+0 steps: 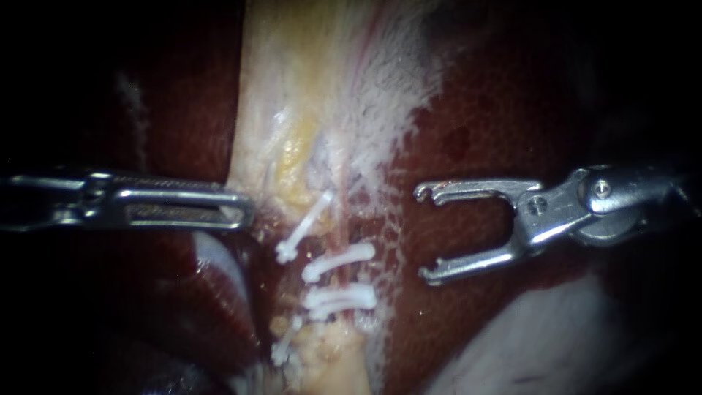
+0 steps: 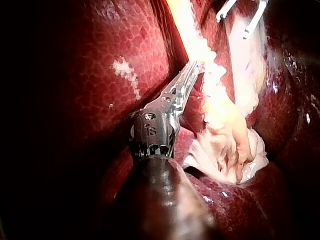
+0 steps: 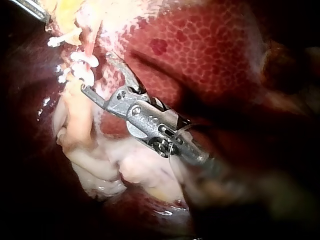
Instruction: Going back third clip right tube
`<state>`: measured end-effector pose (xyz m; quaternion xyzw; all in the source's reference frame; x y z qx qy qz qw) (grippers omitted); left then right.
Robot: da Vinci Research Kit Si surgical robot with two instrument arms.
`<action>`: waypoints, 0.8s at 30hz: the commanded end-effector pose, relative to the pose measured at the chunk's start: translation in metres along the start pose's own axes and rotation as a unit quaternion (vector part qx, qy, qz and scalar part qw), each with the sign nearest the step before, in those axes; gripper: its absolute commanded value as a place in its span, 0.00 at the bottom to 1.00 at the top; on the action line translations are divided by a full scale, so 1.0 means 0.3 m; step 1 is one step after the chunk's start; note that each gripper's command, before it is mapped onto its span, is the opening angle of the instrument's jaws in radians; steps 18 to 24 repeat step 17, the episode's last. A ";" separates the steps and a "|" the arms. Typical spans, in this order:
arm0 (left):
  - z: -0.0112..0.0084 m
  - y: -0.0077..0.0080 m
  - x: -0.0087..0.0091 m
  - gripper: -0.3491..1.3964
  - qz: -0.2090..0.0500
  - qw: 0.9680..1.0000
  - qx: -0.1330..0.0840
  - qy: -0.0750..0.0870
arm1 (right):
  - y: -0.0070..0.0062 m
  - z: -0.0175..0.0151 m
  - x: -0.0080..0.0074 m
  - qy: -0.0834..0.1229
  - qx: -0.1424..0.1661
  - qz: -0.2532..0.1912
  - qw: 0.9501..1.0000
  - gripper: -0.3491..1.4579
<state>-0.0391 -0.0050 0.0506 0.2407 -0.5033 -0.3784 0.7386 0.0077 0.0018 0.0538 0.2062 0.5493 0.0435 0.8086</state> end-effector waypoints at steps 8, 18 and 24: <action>0.0000 0.0000 0.0000 0.00 0.000 1.000 0.001 0.000 | -0.0004 0.000 0.0000 0.001 0.003 0.000 1.000 0.52; -0.0001 0.0000 0.0000 0.00 0.000 1.000 0.001 0.000 | -0.0007 -0.001 0.0002 0.001 0.004 0.000 1.000 0.52; -0.0001 0.0000 0.0000 0.00 0.000 1.000 0.001 0.000 | -0.0007 -0.001 0.0002 0.001 0.004 0.000 1.000 0.52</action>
